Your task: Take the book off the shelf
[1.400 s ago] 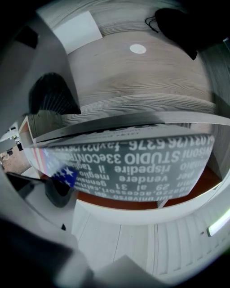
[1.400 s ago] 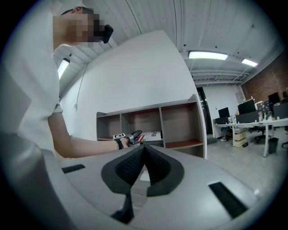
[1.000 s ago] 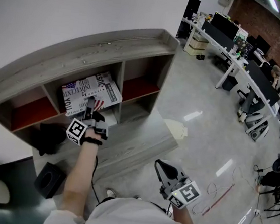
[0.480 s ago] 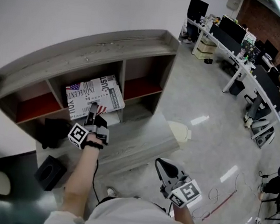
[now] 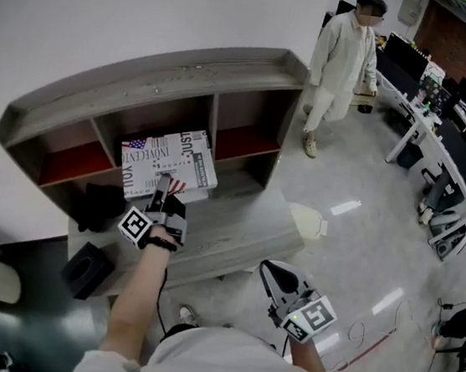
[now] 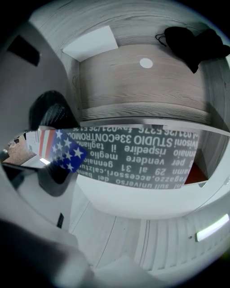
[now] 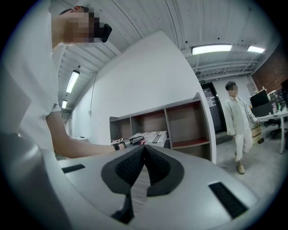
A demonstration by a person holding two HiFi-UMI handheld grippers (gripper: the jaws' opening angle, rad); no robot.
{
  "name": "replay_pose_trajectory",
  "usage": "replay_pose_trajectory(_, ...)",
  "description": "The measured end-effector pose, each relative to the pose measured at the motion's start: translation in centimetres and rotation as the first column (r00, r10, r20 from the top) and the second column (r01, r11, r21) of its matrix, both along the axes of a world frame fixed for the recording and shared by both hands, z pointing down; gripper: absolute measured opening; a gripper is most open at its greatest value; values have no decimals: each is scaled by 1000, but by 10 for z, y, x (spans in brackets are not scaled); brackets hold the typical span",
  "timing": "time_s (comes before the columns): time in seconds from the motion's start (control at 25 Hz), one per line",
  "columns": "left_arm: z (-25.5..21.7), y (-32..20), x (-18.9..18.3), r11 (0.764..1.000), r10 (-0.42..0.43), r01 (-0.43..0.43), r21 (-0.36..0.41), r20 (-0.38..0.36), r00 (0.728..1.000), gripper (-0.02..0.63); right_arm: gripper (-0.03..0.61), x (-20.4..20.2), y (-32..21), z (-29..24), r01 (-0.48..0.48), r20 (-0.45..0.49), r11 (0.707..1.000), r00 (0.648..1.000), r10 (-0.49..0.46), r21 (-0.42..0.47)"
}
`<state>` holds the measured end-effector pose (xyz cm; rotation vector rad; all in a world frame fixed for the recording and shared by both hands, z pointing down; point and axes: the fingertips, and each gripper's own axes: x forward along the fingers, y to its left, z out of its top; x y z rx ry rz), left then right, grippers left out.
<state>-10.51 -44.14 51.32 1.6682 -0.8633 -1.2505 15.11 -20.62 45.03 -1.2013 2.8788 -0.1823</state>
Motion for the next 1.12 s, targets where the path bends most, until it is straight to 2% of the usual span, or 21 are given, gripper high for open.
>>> replay_pose_trajectory(0.52,-26,56,13,997,-47,47,53,0,999,164,23,8,24,0,101,19,995,995,-102,14)
replay_pose_trajectory(0.8,-51,111,26,991,-39,30,129,66,997,163,23,-1,31,18,173,36,985,984,-174,22)
replay_pose_trajectory(1.12,-74,170,-9,979,-143,114,167,172,975,162,23,-24,35,30,265,60,964,962,-265,13)
